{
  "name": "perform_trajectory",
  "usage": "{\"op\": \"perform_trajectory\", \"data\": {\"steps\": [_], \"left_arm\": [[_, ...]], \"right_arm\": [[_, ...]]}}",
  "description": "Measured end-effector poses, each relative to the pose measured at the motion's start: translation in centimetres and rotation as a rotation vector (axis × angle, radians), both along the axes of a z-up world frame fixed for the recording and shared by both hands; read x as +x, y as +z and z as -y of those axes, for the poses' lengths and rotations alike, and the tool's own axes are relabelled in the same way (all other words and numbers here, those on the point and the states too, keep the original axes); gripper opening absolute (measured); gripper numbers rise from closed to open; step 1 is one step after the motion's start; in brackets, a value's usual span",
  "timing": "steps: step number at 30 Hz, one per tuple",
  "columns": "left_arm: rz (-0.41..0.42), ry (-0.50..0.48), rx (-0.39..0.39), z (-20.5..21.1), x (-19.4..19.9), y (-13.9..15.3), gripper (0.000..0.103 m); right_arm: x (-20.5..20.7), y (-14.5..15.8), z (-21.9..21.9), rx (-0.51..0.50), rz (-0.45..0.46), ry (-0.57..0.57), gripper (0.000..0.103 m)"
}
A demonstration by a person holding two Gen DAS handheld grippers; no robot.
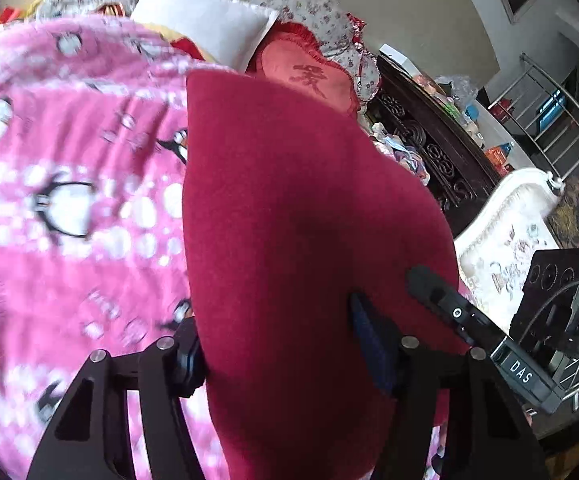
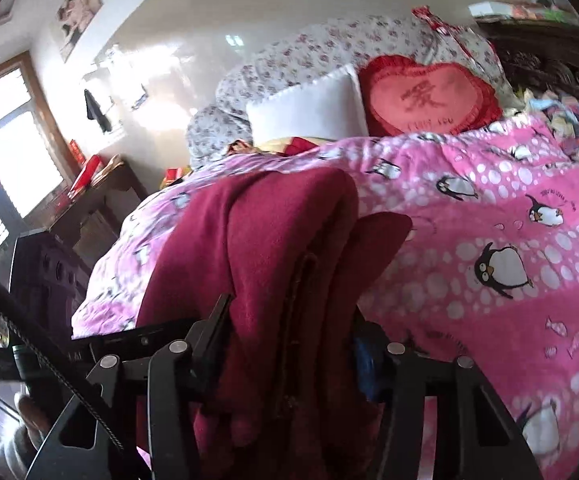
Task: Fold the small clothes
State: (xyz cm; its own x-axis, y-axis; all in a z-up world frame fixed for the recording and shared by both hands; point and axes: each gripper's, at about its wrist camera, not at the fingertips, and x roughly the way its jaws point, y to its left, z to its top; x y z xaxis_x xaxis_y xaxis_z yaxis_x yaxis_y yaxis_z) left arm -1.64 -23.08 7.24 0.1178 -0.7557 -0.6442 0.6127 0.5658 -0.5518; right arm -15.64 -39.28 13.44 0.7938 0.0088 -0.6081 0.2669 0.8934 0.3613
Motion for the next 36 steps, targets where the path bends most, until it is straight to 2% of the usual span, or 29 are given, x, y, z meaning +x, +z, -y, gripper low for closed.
{"op": "perform_trajectory", "data": {"steps": [5,10,16,18,21,22,23,24,26,28,31,33,35,36], "left_arm": [[0.089,-0.004,0.035,-4.6,-2.8,3.6,0.062],[0.12,0.014,0.096,-8.8,-4.7,4.9,0.062],[0.077,0.032,0.146,-12.6,-5.6,2.8,0.062],[0.056,0.035,0.16,-13.5,-5.9,1.2,0.062],[0.006,0.051,0.21,-13.8,-5.9,-2.2,0.062],[-0.002,0.058,0.233,-13.8,-5.8,-3.2,0.065],[-0.002,0.082,0.232,-14.0,-5.7,-4.2,0.072],[-0.007,0.1,0.217,-14.3,-5.7,-4.5,0.077],[-0.021,0.115,0.192,-15.0,-5.7,-4.1,0.077],[0.001,0.136,0.196,-15.7,-6.0,-3.3,0.077],[0.131,0.198,0.254,-16.2,-6.6,-0.9,0.077],[0.188,0.241,0.279,-16.1,-6.4,0.0,0.077],[0.213,0.287,0.318,-15.8,-5.7,0.4,0.077],[0.219,0.298,0.331,-15.5,-5.3,0.3,0.077]], "right_arm": [[-2.1,2.0,-4.0,0.034,0.041,0.033,0.057],[-3.3,2.6,-8.6,0.047,0.052,0.087,0.057],[-3.5,0.9,-12.8,0.017,-0.013,0.128,0.057],[-3.6,-0.3,-13.3,0.023,-0.04,0.132,0.057],[-3.2,-3.0,-13.8,0.02,-0.135,0.124,0.06],[-2.9,-4.2,-14.0,-0.003,-0.184,0.12,0.061],[-2.7,-5.0,-13.9,-0.019,-0.205,0.115,0.067],[-2.8,-5.3,-13.8,-0.022,-0.201,0.109,0.069],[-3.5,-4.9,-13.4,-0.01,-0.186,0.102,0.069],[-4.3,-3.5,-13.1,-0.025,-0.156,0.084,0.07],[-5.6,-0.8,-13.3,-0.08,-0.085,0.066,0.07],[-5.6,0.4,-13.8,-0.113,-0.058,0.087,0.061],[-5.2,1.4,-14.9,-0.17,-0.046,0.122,0.038],[-4.9,1.6,-15.4,-0.196,-0.042,0.137,0.034]]}}
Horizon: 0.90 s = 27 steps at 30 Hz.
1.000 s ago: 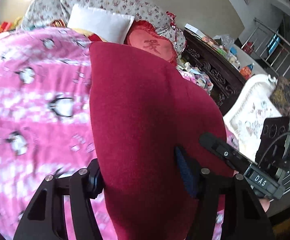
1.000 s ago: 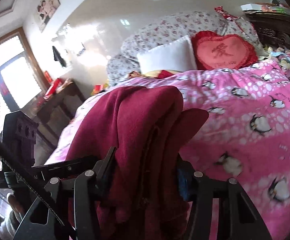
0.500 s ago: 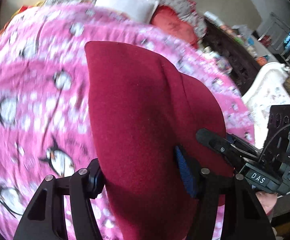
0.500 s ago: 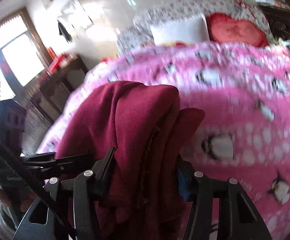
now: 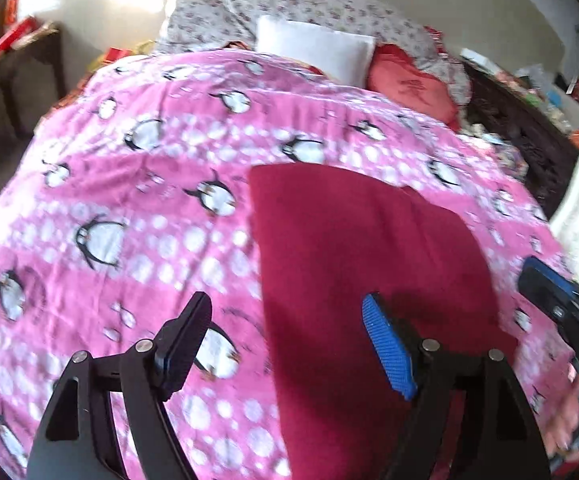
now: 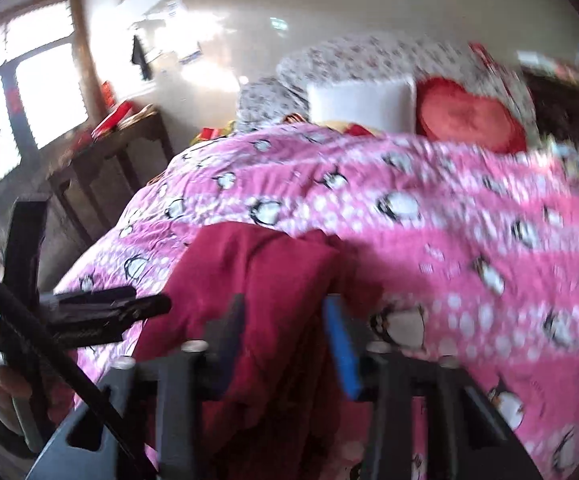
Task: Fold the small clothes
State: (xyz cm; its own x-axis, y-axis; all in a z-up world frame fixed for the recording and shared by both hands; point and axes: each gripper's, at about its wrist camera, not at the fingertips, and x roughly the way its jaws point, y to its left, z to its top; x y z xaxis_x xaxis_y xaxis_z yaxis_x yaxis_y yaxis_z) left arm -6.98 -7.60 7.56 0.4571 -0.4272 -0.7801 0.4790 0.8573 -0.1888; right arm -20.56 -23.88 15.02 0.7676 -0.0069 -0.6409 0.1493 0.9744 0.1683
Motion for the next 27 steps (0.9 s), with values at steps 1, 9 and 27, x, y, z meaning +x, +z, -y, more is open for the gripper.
{"op": "perform_trajectory", "data": {"steps": [1,9,27], "left_arm": [[0.004,0.009,0.013,0.4,0.4,-0.2,0.077],[0.075,0.026,0.119,3.1,0.8,-1.7,0.081],[0.164,0.053,0.173,4.0,-0.7,-2.2,0.084]], "right_arm": [[0.2,0.1,-0.5,-0.02,0.0,0.02,0.032],[1.8,-3.7,-1.0,-0.11,-0.147,0.044,0.028],[-0.7,-3.3,-3.7,-0.138,-0.163,0.091,0.032]]}}
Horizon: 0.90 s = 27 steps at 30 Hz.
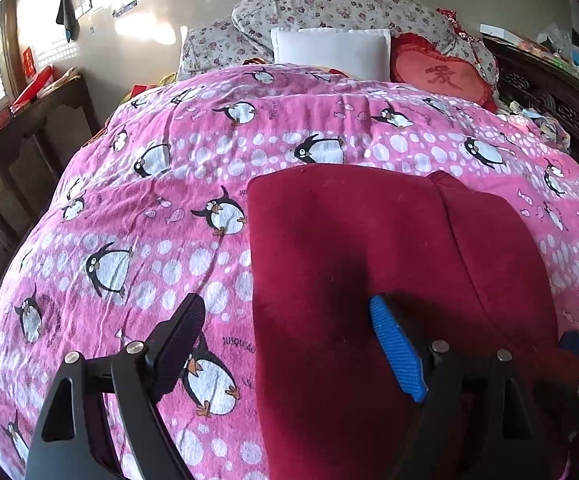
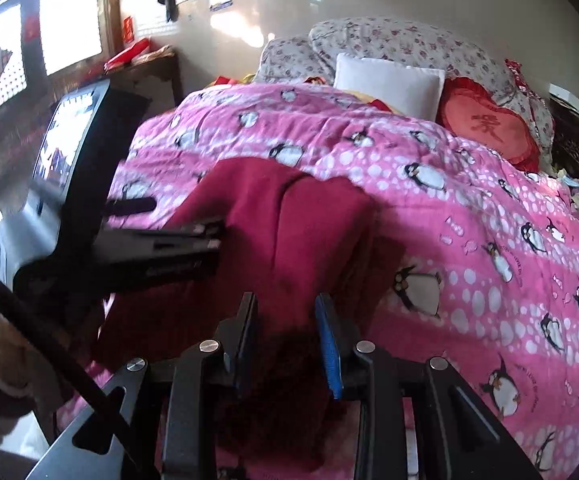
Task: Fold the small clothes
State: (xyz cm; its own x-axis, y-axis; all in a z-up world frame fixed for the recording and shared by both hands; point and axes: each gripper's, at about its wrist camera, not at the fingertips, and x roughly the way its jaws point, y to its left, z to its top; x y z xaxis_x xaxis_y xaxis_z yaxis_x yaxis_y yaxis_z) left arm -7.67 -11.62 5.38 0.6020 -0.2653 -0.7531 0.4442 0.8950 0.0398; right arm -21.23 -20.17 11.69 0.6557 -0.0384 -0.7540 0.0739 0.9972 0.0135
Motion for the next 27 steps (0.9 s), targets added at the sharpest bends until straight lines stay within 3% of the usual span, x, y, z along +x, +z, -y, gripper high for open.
{"op": "perform_trajectory", "data": {"steps": [5,10,14,16,19,27], "left_arm": [[0.007,0.007,-0.008,-0.1,-0.5,0.1,0.084],[0.027,0.017,-0.018,-0.7,-1.6,0.8,0.084],[0.042,0.024,-0.024,-1.2,-2.5,1.5,0.084],[0.048,0.034,-0.031,-1.6,-2.9,1.8,0.084],[0.062,0.046,-0.053,-2.5,-3.8,2.4,0.084],[0.077,0.06,-0.088,-4.5,-5.2,3.3,0.084]], "right_arm": [[-0.3,-2.2,0.8,0.009,-0.025,-0.046,0.038],[-1.0,-0.9,0.4,0.017,0.0,-0.062,0.042],[-1.6,0.8,0.0,0.013,0.05,-0.093,0.059],[-1.9,1.5,0.1,0.014,0.072,-0.113,0.061],[-1.8,2.0,0.3,0.003,0.088,-0.17,0.072],[-1.5,1.8,0.4,0.001,0.094,-0.253,0.08]]}}
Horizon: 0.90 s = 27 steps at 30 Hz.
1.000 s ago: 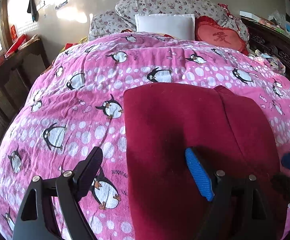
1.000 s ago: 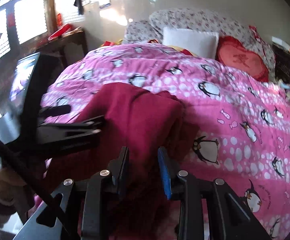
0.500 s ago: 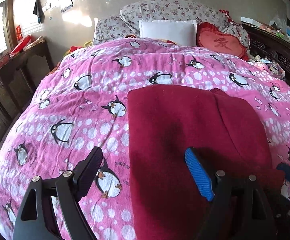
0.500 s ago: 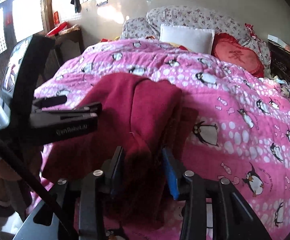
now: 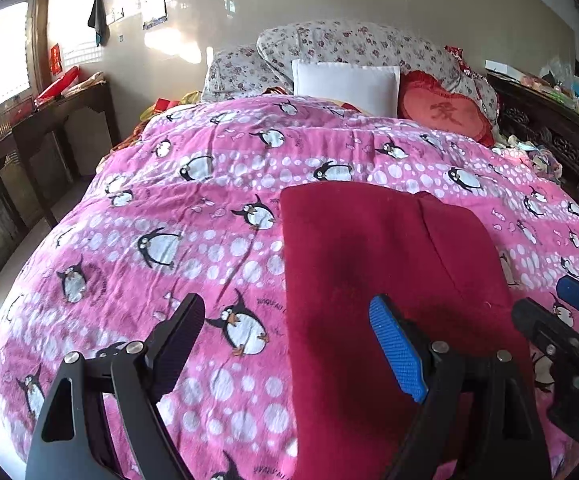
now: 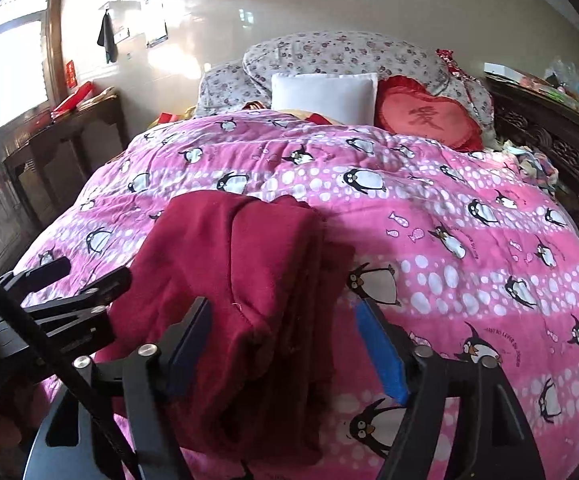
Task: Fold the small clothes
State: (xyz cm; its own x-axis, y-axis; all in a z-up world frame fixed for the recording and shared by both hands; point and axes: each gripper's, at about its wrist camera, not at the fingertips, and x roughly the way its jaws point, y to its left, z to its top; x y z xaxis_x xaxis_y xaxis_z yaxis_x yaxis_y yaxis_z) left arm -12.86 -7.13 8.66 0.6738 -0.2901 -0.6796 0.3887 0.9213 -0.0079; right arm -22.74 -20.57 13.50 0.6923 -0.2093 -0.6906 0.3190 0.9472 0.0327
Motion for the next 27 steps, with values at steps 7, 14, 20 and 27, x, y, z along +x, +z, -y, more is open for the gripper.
{"op": "perform_trajectory", "data": {"steps": [7,14,20,27], "left_arm": [[0.002,0.02,-0.022,-1.0,-0.7,0.5,0.084],[-0.006,0.025,-0.024,-1.4,-0.7,0.5,0.084],[-0.006,0.023,-0.022,-1.3,-0.9,0.4,0.084],[-0.001,0.025,-0.017,-1.1,-1.0,0.4,0.084]], "right_arm": [[0.1,0.0,-0.4,0.005,0.002,-0.016,0.087],[0.0,-0.1,-0.4,0.015,-0.001,-0.025,0.09],[0.0,-0.3,-0.3,0.024,-0.009,-0.028,0.09],[0.1,-0.4,-0.1,0.037,-0.011,-0.031,0.091]]}}
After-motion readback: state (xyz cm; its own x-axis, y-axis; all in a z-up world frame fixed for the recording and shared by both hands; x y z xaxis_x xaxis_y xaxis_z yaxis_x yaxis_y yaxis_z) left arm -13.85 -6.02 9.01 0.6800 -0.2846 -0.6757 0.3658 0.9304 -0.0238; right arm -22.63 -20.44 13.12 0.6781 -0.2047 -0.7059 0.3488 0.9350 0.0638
